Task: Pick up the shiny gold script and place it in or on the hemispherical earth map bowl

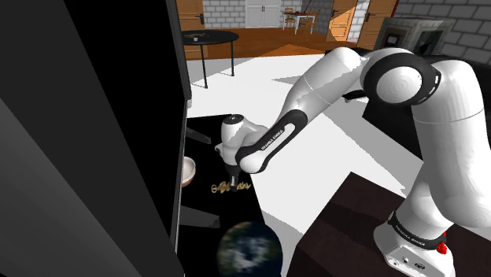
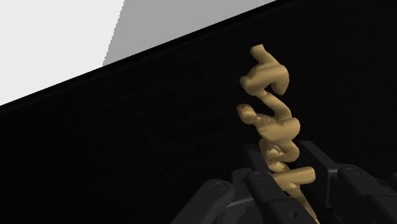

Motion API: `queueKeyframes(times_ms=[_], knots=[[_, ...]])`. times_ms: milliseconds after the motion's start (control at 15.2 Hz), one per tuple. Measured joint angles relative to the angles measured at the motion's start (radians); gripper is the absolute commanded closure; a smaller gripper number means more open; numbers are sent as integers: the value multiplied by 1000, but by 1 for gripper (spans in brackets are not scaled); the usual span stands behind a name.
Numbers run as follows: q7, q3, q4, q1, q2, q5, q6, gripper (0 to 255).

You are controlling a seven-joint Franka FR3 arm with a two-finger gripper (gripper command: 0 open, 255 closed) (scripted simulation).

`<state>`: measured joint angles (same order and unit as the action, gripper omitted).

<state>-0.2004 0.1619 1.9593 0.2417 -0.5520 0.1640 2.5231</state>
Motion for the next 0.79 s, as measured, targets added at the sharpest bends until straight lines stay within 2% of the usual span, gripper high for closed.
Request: queueKeyframes(times_ms=[792], knots=[[-22,23,-1,-16,118,-33,-118,255]])
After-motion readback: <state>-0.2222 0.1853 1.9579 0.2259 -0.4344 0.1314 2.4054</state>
